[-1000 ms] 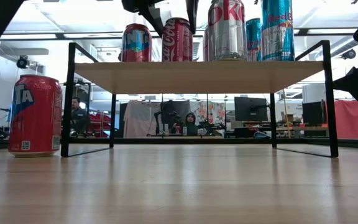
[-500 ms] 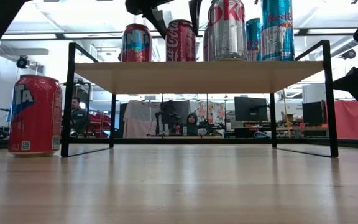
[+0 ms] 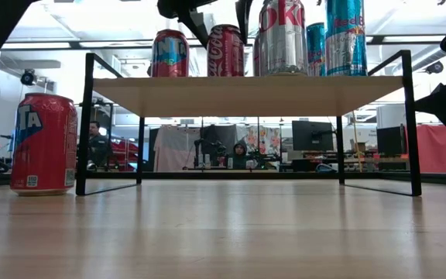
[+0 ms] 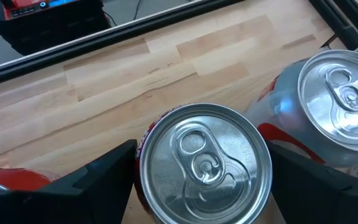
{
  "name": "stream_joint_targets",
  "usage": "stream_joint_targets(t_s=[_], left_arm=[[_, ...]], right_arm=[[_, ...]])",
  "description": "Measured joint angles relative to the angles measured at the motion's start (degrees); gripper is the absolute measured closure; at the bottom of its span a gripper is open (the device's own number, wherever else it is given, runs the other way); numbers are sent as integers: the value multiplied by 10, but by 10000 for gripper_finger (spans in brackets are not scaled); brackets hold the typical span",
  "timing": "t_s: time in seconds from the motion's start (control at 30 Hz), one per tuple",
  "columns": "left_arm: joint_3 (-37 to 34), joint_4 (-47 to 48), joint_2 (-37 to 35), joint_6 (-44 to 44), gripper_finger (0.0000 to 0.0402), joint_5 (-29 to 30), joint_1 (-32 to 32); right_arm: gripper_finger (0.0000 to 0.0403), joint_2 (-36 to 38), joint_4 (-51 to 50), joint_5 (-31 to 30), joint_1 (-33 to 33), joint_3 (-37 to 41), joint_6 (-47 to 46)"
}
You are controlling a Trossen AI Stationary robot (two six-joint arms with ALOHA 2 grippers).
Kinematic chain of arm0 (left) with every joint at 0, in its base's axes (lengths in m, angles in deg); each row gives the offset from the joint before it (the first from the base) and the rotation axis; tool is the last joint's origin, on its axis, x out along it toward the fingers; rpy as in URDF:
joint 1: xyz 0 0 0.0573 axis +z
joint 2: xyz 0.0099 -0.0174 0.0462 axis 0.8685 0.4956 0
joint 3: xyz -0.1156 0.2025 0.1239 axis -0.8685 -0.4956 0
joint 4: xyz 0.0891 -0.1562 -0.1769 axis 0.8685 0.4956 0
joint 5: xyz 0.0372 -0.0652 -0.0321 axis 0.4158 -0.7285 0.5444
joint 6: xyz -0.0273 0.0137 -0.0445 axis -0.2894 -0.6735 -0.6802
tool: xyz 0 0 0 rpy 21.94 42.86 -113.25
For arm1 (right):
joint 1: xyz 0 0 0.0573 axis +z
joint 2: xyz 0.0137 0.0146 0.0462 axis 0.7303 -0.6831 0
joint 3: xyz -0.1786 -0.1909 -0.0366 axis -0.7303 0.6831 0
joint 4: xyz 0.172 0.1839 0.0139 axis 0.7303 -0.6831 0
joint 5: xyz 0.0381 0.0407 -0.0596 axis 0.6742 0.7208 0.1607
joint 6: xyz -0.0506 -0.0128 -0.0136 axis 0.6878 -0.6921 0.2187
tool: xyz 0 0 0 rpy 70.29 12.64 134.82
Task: Place canned beverage on shelf
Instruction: Put the top red white soda can on the shelf, then put the red soda can on the shelf aligned with the other red soda can
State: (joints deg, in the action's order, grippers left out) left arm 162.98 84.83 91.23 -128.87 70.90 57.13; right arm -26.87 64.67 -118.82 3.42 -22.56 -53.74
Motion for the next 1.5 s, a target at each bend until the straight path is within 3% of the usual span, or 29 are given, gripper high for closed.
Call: stream_joint_targets(t_s=[0.93, 1.5], left_arm=[[0, 19, 0, -1, 92, -7, 0], [1, 22, -2, -5, 26, -16, -1]], right_arm=[[19, 0, 0, 0, 0, 0, 0], [19, 0, 0, 0, 0, 0, 0]])
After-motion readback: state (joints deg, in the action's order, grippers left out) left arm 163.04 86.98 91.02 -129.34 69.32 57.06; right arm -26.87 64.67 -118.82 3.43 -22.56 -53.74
